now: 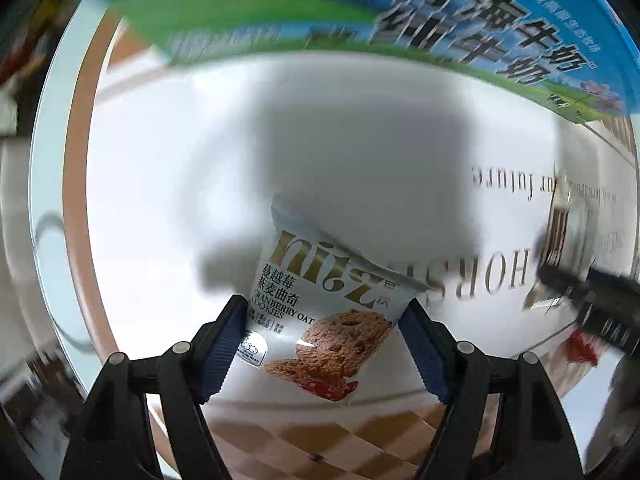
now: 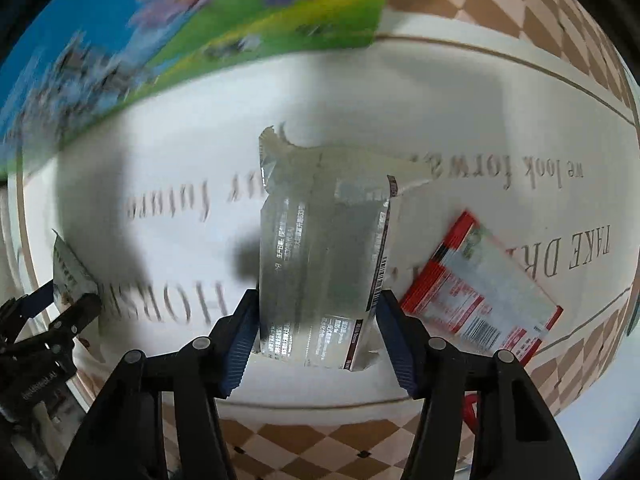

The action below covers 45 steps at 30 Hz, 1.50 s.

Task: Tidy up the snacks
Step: 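Carry the clear packet and cookie packet into the box and release them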

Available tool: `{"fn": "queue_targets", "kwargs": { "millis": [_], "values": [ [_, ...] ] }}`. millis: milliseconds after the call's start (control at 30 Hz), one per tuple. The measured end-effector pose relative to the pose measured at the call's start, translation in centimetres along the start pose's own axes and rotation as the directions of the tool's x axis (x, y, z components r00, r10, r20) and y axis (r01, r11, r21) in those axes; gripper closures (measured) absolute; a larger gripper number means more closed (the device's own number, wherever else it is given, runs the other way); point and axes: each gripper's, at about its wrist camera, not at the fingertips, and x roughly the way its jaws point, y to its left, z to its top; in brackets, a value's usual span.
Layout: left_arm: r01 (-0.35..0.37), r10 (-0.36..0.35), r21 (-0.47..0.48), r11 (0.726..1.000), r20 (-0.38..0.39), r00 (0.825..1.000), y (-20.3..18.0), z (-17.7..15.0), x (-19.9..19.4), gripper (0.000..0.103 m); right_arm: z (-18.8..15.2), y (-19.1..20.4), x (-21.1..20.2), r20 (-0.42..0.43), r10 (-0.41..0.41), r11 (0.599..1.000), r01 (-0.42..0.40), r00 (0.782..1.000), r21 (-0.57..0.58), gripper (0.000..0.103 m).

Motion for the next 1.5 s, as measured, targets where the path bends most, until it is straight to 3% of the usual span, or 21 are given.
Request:
{"fn": "queue_targets", "kwargs": {
  "millis": [167,300,333,467,500,600,700,900,1033,1133,1233,1333,1433,1500],
  "values": [
    [-0.027,0.027,0.017,0.999,0.005,1.0,-1.1,-2.1,1.2,0.026,-3.0,2.0,0.9,-0.039,-0.019,0.994,0.015,0.999,-0.109,0.041],
    [-0.084,0.083,0.084,0.993,0.01,0.996,-3.0,-3.3,1.8,0.021,-3.6,1.9,1.0,-0.02,-0.007,0.997,0.005,1.0,-0.081,0.034],
    [-0.091,0.09,0.096,0.991,0.016,0.996,-3.6,-2.1,1.6,0.021,-3.6,1.7,1.0,-0.019,-0.001,0.998,0.0,1.0,-0.063,0.033],
    [-0.086,0.083,0.064,0.994,0.042,0.996,-4.5,-2.9,1.6,0.026,-3.8,1.5,1.1,-0.003,-0.024,0.999,0.024,1.0,-0.034,0.031],
    [-0.081,0.079,0.049,0.995,0.048,0.996,-3.0,-3.4,1.3,0.031,-3.6,1.7,1.0,0.01,-0.034,0.999,0.034,0.999,-0.028,0.032],
    [-0.065,0.065,0.009,0.998,0.056,0.996,-2.2,-3.9,1.4,0.033,-3.4,2.9,0.3,0.056,-0.051,0.998,0.053,0.997,-0.02,0.04],
    [-0.043,0.044,-0.025,0.999,0.056,0.997,-2.0,-4.1,1.1,0.033,-3.9,3.2,-0.1,0.072,-0.054,0.998,0.056,0.996,-0.028,0.041],
    [0.015,-0.012,-0.018,1.0,0.134,0.991,-1.8,-6.1,-3.9,0.033,-6.1,1.4,-1.8,0.086,0.017,0.999,-0.014,0.996,-0.038,0.046],
    [0.082,-0.077,-0.01,0.997,0.247,0.966,-2.3,-6.1,-10.3,0.033,-6.6,0.0,-6.5,0.138,0.089,0.995,-0.082,0.987,-0.055,0.047],
    [0.134,-0.128,0.002,0.991,0.315,0.941,-1.9,-4.6,-14.6,0.033,-5.8,-0.5,-11.5,0.212,0.129,0.991,-0.116,0.969,-0.073,0.047],
    [0.174,-0.169,0.019,0.984,0.367,0.915,-1.9,-1.1,-19.3,0.033,-4.1,-0.9,-16.9,0.286,0.181,0.983,-0.161,0.941,-0.092,0.047],
    [0.169,-0.165,0.025,0.985,0.411,0.897,-1.0,3.9,-22.2,0.033,-1.1,0.2,-22.0,0.351,0.205,0.978,-0.176,0.914,-0.112,0.047],
    [0.145,-0.138,0.016,0.989,0.437,0.889,-0.5,8.8,-23.8,0.033,2.9,1.4,-24.9,0.415,0.172,0.984,-0.136,0.893,-0.115,0.047],
    [0.139,-0.126,0.001,0.99,0.427,0.895,0.1,11.8,-23.8,0.033,6.2,1.7,-25.8,0.435,0.143,0.988,-0.105,0.889,-0.111,0.047]
  ]
}}
